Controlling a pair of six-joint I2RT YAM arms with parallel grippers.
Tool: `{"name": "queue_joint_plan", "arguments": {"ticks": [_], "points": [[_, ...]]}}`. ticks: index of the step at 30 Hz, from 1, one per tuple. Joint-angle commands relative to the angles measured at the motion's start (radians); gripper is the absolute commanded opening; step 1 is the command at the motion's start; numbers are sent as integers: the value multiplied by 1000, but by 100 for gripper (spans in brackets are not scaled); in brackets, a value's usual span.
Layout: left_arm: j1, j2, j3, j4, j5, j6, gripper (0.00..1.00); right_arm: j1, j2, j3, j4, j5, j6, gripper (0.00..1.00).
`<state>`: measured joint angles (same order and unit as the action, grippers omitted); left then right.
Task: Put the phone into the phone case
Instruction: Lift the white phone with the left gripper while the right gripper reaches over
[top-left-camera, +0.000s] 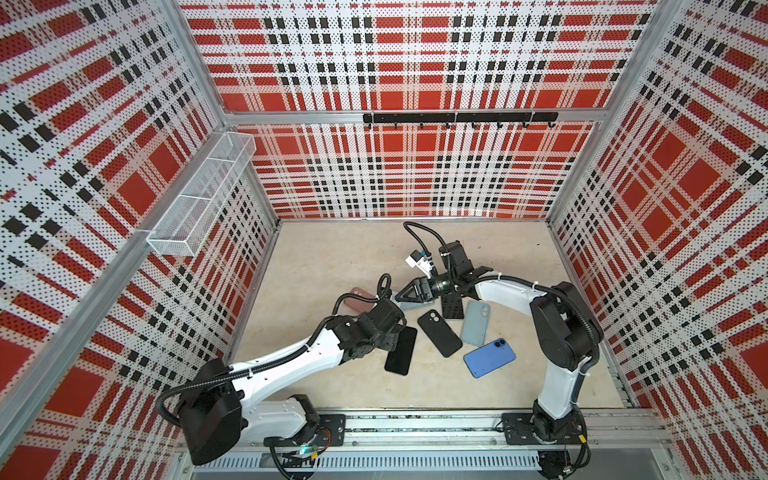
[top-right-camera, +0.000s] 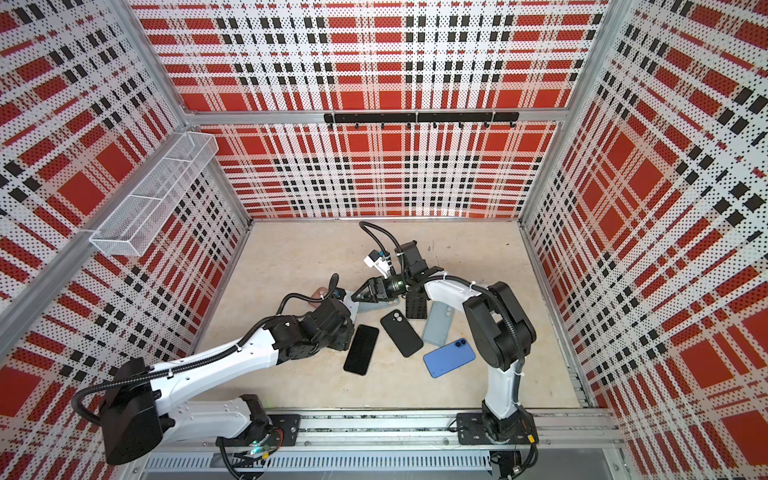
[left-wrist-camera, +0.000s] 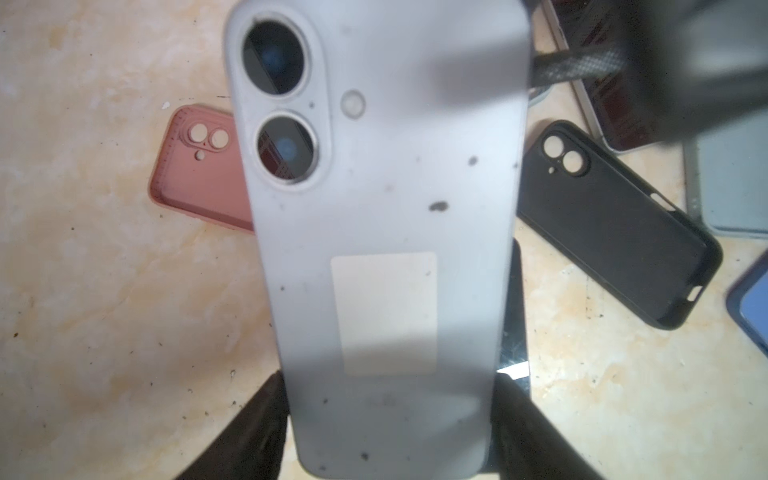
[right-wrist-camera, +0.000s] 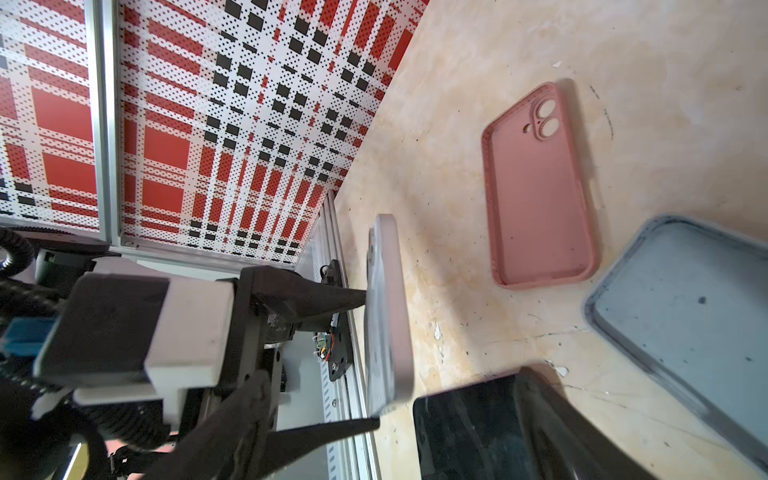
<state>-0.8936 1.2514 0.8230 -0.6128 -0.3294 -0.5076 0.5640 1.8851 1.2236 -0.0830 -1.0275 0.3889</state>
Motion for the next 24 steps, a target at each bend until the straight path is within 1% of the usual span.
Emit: {"name": "queue_joint_plan", "arguments": {"ticks": [1,7,11,20,24], "points": [[-10,10,38,48,-23,12,66,10,31,-6,75,-35,13,84],[-11,24,48,73,10,16,67,14,38,-11,95,-47,24,61],[-12,41,58,85,22,31,67,17,43,-12,115,-55,36,44],[-13,51,70,95,12,45,67,17,41,-4,113,-52,39,20],[-11,47,71,96,1,47,67,15,35,14,82,-46,23,12]]}}
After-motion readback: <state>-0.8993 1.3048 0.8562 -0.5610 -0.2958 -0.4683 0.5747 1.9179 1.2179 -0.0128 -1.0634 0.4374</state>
